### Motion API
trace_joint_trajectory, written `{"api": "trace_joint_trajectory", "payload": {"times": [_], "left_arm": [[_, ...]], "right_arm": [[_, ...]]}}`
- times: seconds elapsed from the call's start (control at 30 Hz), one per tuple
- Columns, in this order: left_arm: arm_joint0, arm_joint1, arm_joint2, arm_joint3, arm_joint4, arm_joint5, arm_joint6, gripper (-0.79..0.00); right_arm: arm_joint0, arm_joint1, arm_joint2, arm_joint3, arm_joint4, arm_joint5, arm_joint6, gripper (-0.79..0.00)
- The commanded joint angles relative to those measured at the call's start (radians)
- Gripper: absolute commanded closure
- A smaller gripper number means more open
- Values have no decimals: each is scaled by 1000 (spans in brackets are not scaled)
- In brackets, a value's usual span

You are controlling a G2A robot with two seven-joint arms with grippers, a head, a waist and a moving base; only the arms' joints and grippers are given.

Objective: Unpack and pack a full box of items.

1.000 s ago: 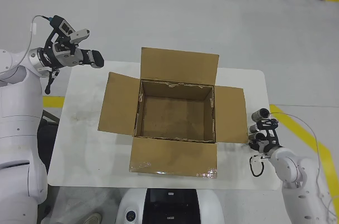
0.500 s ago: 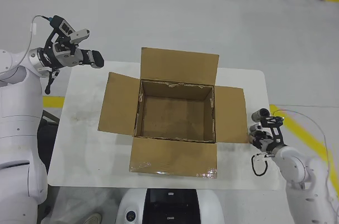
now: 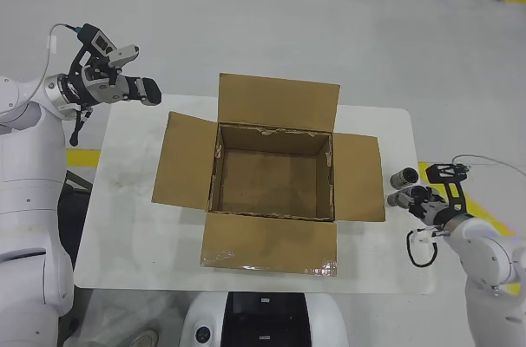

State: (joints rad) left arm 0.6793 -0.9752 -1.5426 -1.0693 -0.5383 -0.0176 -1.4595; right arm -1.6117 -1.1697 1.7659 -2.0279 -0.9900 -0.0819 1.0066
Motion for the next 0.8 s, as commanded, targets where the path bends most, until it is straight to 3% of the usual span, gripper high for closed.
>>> {"api": "trace_joint_trajectory", "payload": {"times": [0.0,0.37,0.77], "left_arm": [[0,0,0,0,0,0,0,-785],[0,0,0,0,0,0,0,-785],[0,0,0,0,0,0,0,-785]], "right_arm": [[5,1,2,-15,6,0,2,0],[51,5,-8,-136,-20,73,-48,0],[106,0,-150,-236,26,109,-80,0]]}}
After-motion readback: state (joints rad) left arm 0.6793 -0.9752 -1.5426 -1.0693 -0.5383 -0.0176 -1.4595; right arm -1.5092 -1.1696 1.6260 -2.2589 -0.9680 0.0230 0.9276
